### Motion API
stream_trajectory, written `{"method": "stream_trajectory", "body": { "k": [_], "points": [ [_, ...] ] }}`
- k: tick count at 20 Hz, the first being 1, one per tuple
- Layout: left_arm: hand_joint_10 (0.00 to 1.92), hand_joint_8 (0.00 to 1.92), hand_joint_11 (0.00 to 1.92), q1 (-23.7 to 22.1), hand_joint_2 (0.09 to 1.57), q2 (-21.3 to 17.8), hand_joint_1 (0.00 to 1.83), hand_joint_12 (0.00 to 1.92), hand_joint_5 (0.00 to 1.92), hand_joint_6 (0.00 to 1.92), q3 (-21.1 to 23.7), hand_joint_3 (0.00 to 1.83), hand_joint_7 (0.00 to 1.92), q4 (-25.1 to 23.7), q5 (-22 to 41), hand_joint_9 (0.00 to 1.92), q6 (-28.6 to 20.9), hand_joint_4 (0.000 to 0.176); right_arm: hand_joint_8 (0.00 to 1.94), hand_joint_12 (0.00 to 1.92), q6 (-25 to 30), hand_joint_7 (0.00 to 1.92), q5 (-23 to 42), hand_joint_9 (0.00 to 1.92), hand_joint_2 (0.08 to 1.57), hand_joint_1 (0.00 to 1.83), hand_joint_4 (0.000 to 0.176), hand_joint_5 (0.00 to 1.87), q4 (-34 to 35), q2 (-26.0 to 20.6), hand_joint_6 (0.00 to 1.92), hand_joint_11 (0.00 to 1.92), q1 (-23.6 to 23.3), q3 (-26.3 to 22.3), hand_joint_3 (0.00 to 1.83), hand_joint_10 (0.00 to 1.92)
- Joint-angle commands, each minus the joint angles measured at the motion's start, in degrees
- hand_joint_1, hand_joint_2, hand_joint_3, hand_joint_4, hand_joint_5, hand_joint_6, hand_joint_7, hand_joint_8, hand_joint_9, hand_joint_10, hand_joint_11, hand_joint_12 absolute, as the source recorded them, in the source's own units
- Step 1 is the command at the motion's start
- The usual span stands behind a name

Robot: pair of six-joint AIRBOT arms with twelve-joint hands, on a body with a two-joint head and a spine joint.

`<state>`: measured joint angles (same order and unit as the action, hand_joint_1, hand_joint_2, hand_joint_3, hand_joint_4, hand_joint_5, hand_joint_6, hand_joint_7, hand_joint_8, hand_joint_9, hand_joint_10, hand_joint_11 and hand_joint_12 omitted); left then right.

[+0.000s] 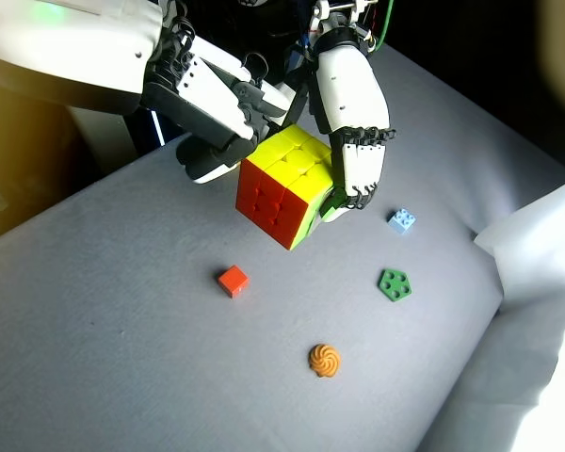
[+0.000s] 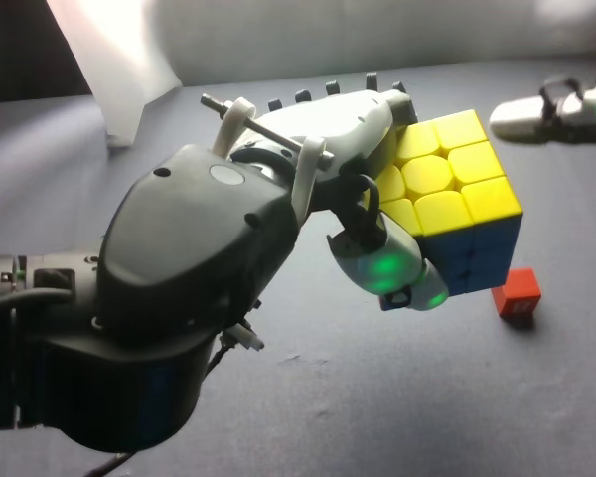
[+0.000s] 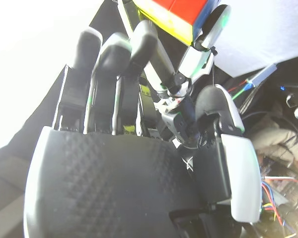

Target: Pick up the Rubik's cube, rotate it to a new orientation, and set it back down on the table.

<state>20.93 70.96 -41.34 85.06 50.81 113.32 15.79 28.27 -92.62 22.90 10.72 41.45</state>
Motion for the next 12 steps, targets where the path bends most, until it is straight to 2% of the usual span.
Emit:
{"method": "stream_trajectory", "body": {
  "k": [1,2,3,4,5,6,7,8,9,10,11,12],
  "points": [
    [1.08,1.51,0.50,-1.03,1.23,-0.22,1.18,1.34,0.88,1.12,0.05,0.00,0.64,-4.93,1.42,0.62,-0.58,0.000,1.87,1.92,0.02,0.73,0.22,0.83,1.39,0.69,0.000,0.20,3.09,-0.01,0.00,0.81,-0.13,-0.10,0.01,1.92],
    [1.46,1.46,0.54,-1.06,1.23,-0.23,1.30,1.36,0.83,1.15,0.01,0.00,0.65,-4.93,1.46,0.66,-0.58,0.000,1.90,1.92,0.02,0.78,0.30,0.89,1.40,0.76,0.000,0.18,2.91,-0.02,0.00,0.87,0.31,-0.10,0.00,1.92],
    [1.11,1.50,0.51,-1.12,1.23,-0.23,1.18,1.37,0.88,1.13,-0.07,0.00,0.65,-4.93,1.46,0.62,-0.58,0.000,1.87,1.92,0.02,0.78,0.42,0.90,1.41,0.80,0.000,0.17,2.75,-0.01,0.00,0.88,0.82,-0.10,0.00,1.92],
    [1.07,1.49,0.52,-1.20,1.22,-0.23,1.18,1.39,0.90,1.10,-0.15,0.00,0.66,-4.93,1.46,0.63,-0.58,0.000,1.87,1.92,0.02,0.78,0.54,0.89,1.31,1.13,0.000,0.23,2.73,0.02,0.02,0.87,1.29,-0.11,0.00,1.92],
    [1.46,1.46,0.58,-1.27,1.23,-0.23,1.30,1.38,0.85,1.14,-0.21,0.00,0.63,-4.93,1.46,0.65,-0.58,0.000,1.92,1.92,0.02,0.77,0.60,0.90,1.27,1.23,0.000,0.22,2.72,0.07,0.01,0.90,1.60,-0.12,0.00,1.92],
    [1.55,1.48,0.59,-1.33,1.24,-0.23,1.32,1.39,0.83,1.15,-0.27,0.00,0.61,-4.93,1.46,0.65,-0.58,0.000,1.92,1.92,0.00,0.74,0.59,0.88,1.27,1.24,0.000,0.21,2.68,0.13,0.00,0.90,1.74,-0.11,0.00,1.92],
    [1.57,1.46,0.59,-1.39,1.24,-0.23,1.33,1.39,0.84,1.13,-0.32,0.00,0.61,-4.94,1.46,0.65,-0.58,0.000,1.64,1.92,0.00,0.69,0.59,0.86,1.27,1.28,0.000,0.26,2.63,0.20,0.02,0.90,1.83,-0.11,0.00,1.92],
    [1.56,1.46,0.58,-1.44,1.24,-0.23,1.33,1.39,0.85,1.11,-0.36,0.00,0.63,-4.94,1.46,0.65,-0.56,0.000,1.83,1.92,-0.01,0.72,0.58,0.86,1.24,1.25,0.000,0.38,2.54,0.28,0.04,0.88,1.99,-0.10,0.00,1.92],
    [1.55,1.46,0.56,-1.47,1.23,-0.22,1.33,1.36,0.86,1.09,-0.38,0.00,0.64,-4.94,1.46,0.65,-0.52,0.000,1.92,1.92,-0.01,0.71,0.57,0.87,1.23,1.25,0.000,0.31,2.37,0.33,0.01,0.91,2.18,-0.08,0.00,1.92],
    [1.56,1.46,0.56,-1.50,1.23,-0.22,1.33,1.36,0.86,1.07,-0.40,0.00,0.64,-4.94,1.46,0.65,-0.52,0.000,1.94,1.92,-0.02,0.70,0.49,0.86,1.24,1.24,0.000,0.38,1.85,0.47,0.02,0.89,2.38,-0.07,0.00,1.92],
    [1.57,1.47,0.55,-1.54,1.23,-0.22,1.33,1.36,0.87,1.06,-0.43,0.00,0.64,-4.94,1.46,0.64,-0.52,0.000,1.94,1.92,-0.02,0.70,0.42,0.86,1.26,1.21,0.000,0.36,1.53,0.55,0.01,0.89,2.50,-0.06,0.01,1.92],
    [1.25,1.50,0.55,-1.61,1.21,-0.22,1.23,1.38,0.94,0.99,-0.49,0.00,0.66,-4.94,1.46,0.63,-0.50,0.000,1.94,1.92,-0.02,0.72,0.32,0.86,1.26,1.22,0.000,0.26,1.32,0.59,0.00,0.88,2.67,-0.05,0.01,1.92]
  ]
}}
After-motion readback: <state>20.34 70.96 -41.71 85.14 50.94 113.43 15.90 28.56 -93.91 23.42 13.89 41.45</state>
